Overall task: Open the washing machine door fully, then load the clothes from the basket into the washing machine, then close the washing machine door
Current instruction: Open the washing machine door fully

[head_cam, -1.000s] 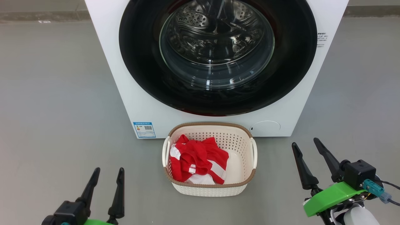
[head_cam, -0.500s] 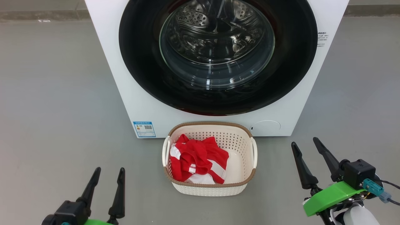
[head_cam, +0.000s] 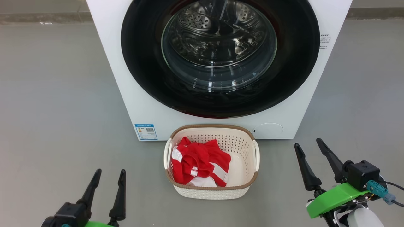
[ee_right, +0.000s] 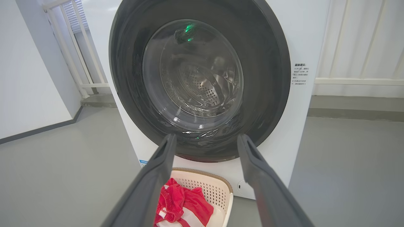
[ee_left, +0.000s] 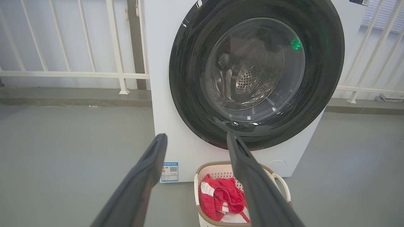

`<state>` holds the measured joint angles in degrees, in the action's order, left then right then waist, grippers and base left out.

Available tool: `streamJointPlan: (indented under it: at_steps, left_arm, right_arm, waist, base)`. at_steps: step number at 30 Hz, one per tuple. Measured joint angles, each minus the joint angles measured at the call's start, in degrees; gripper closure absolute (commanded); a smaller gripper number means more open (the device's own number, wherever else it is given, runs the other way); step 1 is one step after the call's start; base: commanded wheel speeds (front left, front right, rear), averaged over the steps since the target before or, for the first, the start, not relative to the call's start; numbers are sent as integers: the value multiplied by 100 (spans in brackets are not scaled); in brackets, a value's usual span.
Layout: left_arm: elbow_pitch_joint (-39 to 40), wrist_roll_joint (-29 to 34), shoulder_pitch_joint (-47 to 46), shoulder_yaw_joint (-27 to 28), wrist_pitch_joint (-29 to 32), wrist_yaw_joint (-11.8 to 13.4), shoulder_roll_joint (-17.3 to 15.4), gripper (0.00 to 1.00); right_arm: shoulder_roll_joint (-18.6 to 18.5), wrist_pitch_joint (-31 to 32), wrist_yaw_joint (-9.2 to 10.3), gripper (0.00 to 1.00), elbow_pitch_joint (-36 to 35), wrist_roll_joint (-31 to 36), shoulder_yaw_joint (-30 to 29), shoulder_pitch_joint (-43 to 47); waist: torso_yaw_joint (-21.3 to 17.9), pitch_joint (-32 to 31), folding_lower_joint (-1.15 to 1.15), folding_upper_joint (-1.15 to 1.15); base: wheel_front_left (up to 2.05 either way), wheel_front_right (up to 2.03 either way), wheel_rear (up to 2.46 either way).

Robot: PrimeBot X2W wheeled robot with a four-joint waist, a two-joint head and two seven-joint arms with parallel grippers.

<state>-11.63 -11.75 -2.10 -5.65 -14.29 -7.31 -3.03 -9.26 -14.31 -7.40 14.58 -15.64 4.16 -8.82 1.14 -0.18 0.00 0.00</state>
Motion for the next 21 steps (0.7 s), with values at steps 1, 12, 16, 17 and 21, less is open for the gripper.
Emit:
streamJointPlan:
  at_steps: [1, 12, 16, 17, 21]
  left_arm:
    - [-2, 0, 0, 0, 0, 0, -2, 0]
    - [-25, 0, 0, 1, 0, 0, -14, 0]
    - [-33, 0, 0, 1, 0, 0, -13, 0]
    - [-31, -5, 0, -4, 0, 0, -13, 0]
    - [38, -159, -1, -36, -1, 0, -11, 0]
  right_arm:
    - [0, 0, 0, 0, -1, 0, 4, 0]
    - [-3, 0, 0, 0, -4, 0, 18, 0]
    - [-7, 0, 0, 0, -4, 0, 16, 0]
    - [-7, 0, 0, 0, -4, 0, 16, 0]
    - [-7, 0, 0, 0, -16, 0, 1, 0]
  waist:
    - [0, -3, 0, 0]
    - [-16, 12, 0, 0]
    - [-25, 20, 0, 0]
    - [-29, 23, 0, 0]
    - [-46, 39, 0, 0]
  base:
    - [45, 45, -89]
    - [91, 91, -182]
    - [123, 123, -246]
    - [121, 121, -242]
    - [107, 107, -214]
